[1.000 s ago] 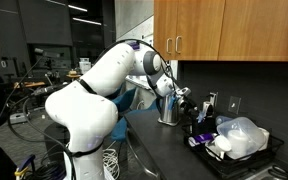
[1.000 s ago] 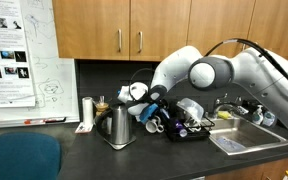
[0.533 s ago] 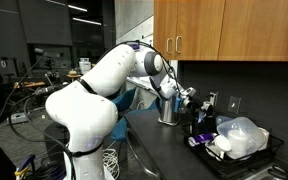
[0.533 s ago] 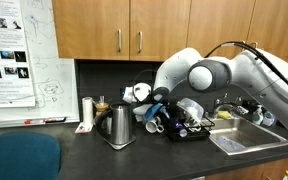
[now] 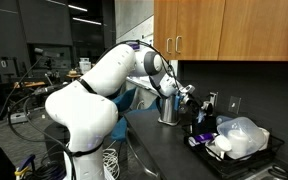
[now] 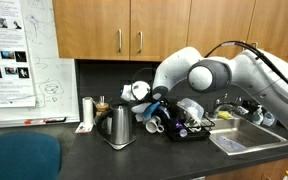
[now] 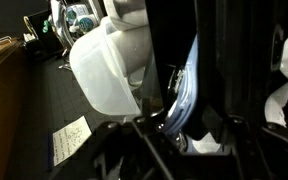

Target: Take a fork and a knife off of the dish rack

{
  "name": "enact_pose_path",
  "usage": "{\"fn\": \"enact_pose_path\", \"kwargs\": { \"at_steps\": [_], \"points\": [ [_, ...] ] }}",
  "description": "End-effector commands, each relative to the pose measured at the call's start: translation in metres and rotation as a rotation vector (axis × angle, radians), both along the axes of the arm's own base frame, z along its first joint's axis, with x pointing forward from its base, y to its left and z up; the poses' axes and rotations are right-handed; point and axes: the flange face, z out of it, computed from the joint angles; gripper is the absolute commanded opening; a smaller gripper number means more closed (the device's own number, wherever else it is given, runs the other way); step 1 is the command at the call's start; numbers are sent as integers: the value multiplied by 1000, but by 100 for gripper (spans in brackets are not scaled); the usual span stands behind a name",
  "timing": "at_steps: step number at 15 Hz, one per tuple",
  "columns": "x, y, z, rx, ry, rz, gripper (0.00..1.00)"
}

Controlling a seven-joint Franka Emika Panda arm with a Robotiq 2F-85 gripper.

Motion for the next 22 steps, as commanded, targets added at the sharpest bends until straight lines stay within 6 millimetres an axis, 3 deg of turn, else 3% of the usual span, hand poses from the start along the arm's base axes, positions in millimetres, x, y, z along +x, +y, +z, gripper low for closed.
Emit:
{"fn": "enact_pose_path", "kwargs": {
  "at_steps": [1, 3, 7, 14, 22],
  "points": [
    [-1, -3, 13, -11, -17, -13, 25],
    [-3, 0, 15, -7, -23, -15, 10],
    [-7, -3, 21, -9, -28, -25, 0],
    [-16, 0, 31, -13, -50, -34, 2],
    [-17, 5, 70, -59, -174, -33, 2]
  ]
}}
